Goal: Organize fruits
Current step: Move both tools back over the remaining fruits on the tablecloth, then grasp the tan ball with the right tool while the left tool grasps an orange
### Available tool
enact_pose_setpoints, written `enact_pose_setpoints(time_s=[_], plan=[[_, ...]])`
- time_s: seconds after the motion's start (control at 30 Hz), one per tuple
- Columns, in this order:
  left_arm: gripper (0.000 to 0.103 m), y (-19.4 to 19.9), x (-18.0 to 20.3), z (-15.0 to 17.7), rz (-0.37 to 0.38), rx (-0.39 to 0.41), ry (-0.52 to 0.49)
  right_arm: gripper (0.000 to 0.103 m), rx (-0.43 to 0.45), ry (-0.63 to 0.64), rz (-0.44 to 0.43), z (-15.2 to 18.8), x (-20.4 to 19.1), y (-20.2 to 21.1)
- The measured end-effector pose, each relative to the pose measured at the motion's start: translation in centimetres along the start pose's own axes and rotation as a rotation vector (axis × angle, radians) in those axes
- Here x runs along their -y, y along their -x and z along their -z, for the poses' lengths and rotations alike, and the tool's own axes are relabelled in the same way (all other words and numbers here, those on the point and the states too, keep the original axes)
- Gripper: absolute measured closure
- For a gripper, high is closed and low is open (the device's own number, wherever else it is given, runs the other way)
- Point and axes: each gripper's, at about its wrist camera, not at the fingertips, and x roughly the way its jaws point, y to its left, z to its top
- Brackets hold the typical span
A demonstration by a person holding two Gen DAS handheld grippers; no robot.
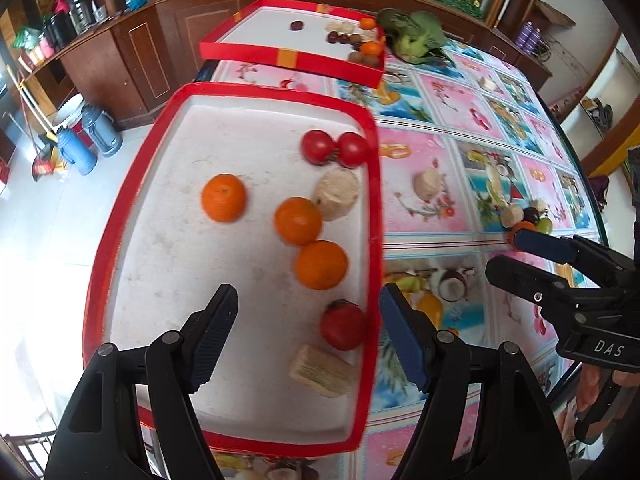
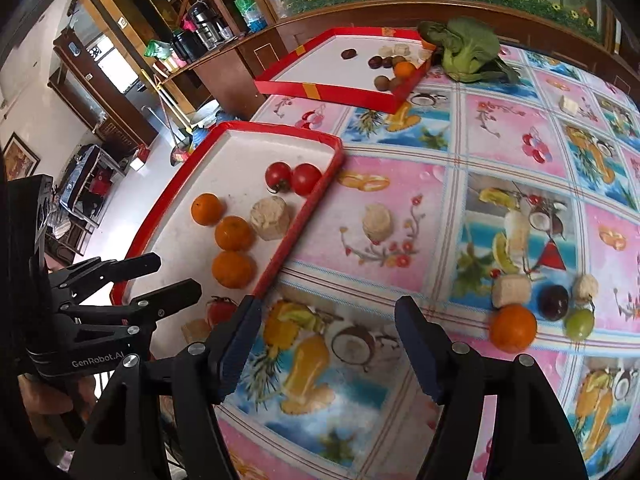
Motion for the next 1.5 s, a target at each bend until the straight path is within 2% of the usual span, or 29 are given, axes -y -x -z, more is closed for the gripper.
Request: enact_pose_setpoints(time_s=[0.3, 0.6, 0.93, 1.07, 1.23, 1.43, 1.5], plan=[[0.03, 0.2, 4.2, 0.8, 0.017, -0.001, -0.049, 0.032, 0.017, -0.079, 0.042, 3.3, 4.6, 3.3], [0.03, -1.7, 8.6, 1.4, 0.03, -0.064, -0.115, 0.032, 0.026, -0.159, 0.085, 6.7, 10.0, 6.1], [0.03, -3.8, 14.4, 0.9, 0.093, -0.114, -0.205, 0.032, 0.055, -0.212, 0.124, 8.1, 14.5, 7.9], [0.03, -4.7, 17.1, -0.1, 0.138, -0.121, -0.239, 0.033, 0.041, -0.215, 0.143, 8.0, 16.4, 7.8], [0.03, -6.4, 19.7, -1.9, 0.187, -0.135, -0.223, 0.047, 0.018, -0.221, 0.132, 6.3, 18.1, 7.0], [0.031, -8.1, 21.2, -3.1, 0.179, -0.131, -0.219, 0.059, 0.034, -0.246, 0.149, 3.0, 19.6, 5.9], [0.036, -8.3, 21.3, -3.3, 0.187, -0.134, -0.217, 0.064, 0.033, -0.283, 0.14, 2.1, 20.4, 5.3]])
